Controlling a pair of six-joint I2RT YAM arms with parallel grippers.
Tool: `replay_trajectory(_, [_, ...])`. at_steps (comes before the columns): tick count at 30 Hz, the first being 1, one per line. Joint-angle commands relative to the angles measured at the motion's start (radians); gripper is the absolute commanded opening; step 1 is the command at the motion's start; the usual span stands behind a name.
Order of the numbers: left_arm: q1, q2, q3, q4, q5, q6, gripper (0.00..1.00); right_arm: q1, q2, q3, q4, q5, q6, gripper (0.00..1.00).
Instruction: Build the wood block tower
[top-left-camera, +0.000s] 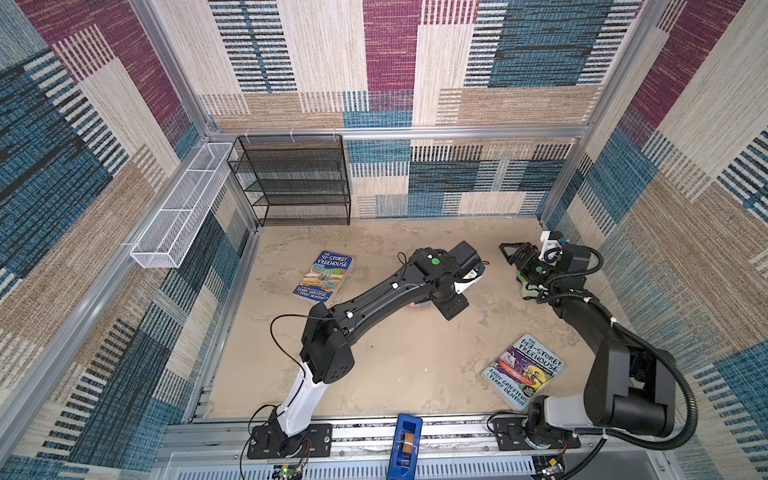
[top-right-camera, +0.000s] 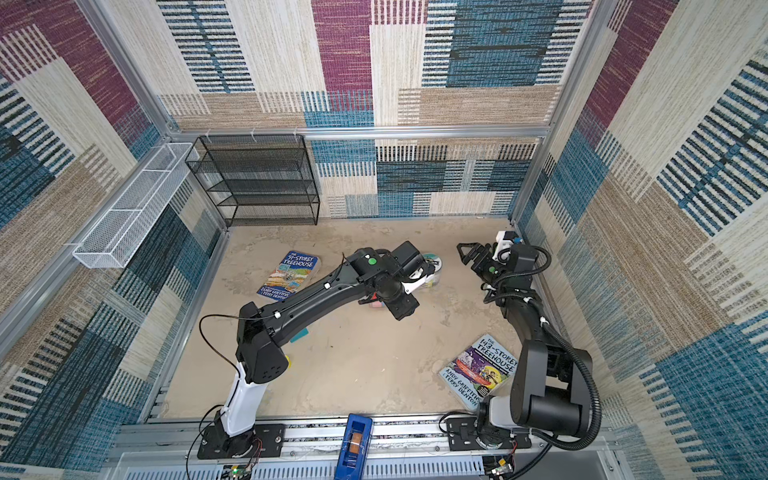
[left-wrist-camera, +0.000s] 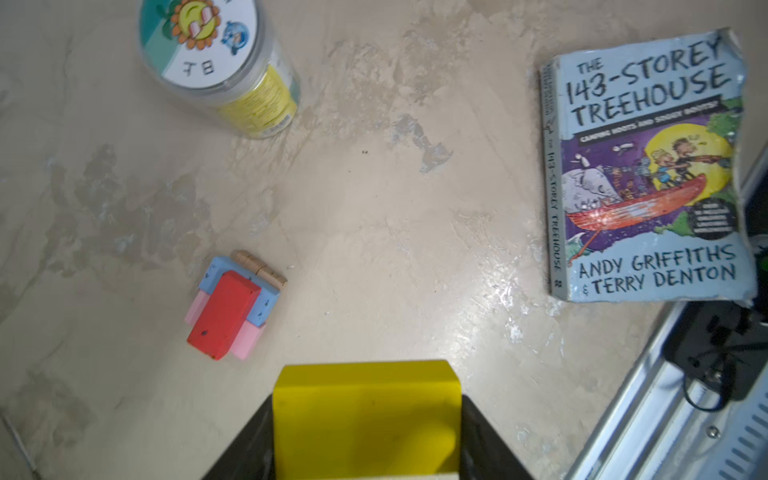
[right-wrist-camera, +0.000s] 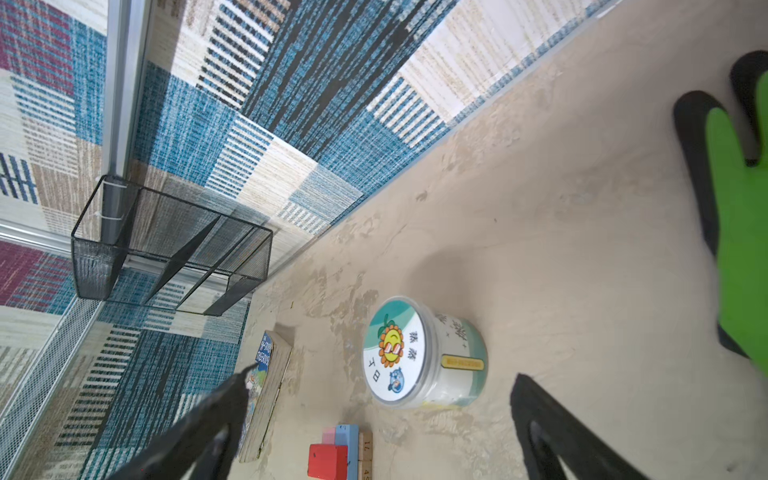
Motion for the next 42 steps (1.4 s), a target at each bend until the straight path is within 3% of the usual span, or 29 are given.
replay_trajectory(1, [0.018,-0.026,-0.014,-0.044,-0.051,-0.144,0.37,0.031,0.007,0.019,0.021,0.020,0.011,1.00])
replay_trajectory(11, [0.134,-0.010,-0.013,-0.033,-0.051,-0.420,0.25,0.134,0.017,0.011,0.143,0.034,0.100,1.00])
replay_trajectory(23, [0.175,0.049,-0.036,0.002,-0.114,-0.675,0.23,0.195,-0.043,-0.035,0.222,0.084,0.171,1.00])
replay_trajectory(32, [0.177,0.128,0.005,0.013,-0.146,-0.800,0.22,0.215,-0.121,-0.074,0.202,0.130,0.168,1.00])
replay_trajectory(42, [0.172,0.162,0.028,0.020,-0.182,-0.842,0.23,0.215,-0.168,-0.112,0.207,0.143,0.168,1.00])
